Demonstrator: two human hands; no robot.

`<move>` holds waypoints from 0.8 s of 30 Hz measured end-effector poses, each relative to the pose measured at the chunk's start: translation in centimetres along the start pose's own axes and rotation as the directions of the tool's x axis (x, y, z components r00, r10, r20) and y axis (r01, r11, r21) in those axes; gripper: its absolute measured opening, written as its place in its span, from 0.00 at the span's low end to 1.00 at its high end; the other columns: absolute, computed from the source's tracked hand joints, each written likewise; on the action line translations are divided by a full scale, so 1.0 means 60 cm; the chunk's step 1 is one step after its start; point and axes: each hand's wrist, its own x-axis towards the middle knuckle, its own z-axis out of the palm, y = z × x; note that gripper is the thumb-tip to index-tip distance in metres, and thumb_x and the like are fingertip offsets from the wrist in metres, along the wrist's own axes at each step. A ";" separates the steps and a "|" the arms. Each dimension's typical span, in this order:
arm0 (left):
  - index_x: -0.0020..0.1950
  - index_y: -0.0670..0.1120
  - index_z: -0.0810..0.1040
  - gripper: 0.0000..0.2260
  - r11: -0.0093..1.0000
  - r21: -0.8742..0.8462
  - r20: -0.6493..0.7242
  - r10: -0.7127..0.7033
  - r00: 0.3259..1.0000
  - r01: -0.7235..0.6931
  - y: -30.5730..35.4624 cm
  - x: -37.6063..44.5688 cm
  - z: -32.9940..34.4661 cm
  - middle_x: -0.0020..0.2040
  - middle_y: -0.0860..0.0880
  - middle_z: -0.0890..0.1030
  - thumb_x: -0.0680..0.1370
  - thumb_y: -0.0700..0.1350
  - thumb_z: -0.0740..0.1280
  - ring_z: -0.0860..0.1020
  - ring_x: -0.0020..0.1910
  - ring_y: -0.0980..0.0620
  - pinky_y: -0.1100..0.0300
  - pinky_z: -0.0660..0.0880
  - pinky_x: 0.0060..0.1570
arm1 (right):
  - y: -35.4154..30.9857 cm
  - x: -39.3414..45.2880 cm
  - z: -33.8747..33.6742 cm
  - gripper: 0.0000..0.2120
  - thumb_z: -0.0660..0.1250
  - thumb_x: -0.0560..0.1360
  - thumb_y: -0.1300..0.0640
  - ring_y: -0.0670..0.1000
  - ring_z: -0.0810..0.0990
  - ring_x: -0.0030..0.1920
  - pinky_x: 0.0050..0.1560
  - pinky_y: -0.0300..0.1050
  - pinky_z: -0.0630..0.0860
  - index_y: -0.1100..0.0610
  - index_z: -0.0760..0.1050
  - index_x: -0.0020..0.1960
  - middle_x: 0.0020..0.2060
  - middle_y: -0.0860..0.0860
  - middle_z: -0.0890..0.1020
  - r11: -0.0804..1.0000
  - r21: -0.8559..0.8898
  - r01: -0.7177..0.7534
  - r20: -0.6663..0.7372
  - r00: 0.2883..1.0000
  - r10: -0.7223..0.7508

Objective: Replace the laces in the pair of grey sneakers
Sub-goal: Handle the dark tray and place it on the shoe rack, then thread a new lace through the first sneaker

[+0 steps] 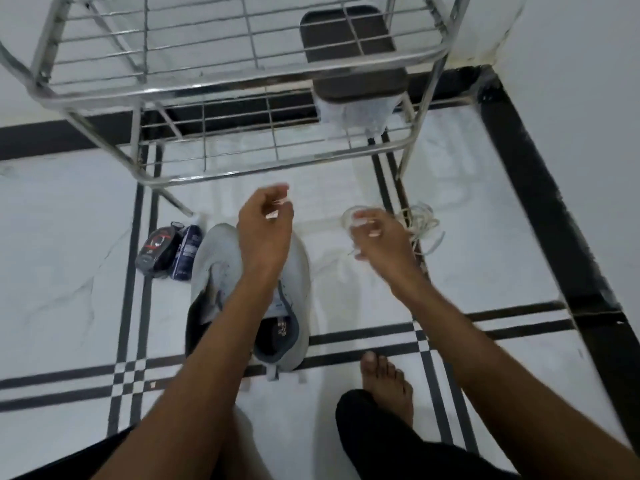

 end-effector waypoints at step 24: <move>0.65 0.46 0.77 0.17 0.753 0.632 0.395 -0.108 0.912 -0.184 -0.159 -0.172 -0.029 0.54 0.45 0.84 0.78 0.35 0.63 0.82 0.50 0.44 0.48 0.79 0.52 | 0.192 -0.087 0.023 0.38 0.66 0.74 0.49 0.49 0.77 0.35 0.36 0.39 0.70 0.43 0.54 0.79 0.40 0.53 0.80 0.734 -0.657 0.169 0.367 0.923 0.116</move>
